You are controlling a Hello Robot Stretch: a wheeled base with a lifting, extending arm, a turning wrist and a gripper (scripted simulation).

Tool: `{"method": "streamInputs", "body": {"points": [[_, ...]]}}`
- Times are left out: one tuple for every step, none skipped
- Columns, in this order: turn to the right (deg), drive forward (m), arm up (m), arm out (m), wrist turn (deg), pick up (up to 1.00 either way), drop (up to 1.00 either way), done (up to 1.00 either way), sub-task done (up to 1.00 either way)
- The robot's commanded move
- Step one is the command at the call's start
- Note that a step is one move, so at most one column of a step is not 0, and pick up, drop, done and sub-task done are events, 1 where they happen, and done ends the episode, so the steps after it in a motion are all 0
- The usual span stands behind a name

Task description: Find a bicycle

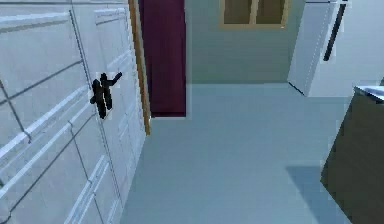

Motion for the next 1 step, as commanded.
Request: {"method": "streamInputs", "body": {"points": [[18.0, 0.0, 0.0, 0.0, 0.0, 0.0, 0.0, 0.0, 0.0]]}}
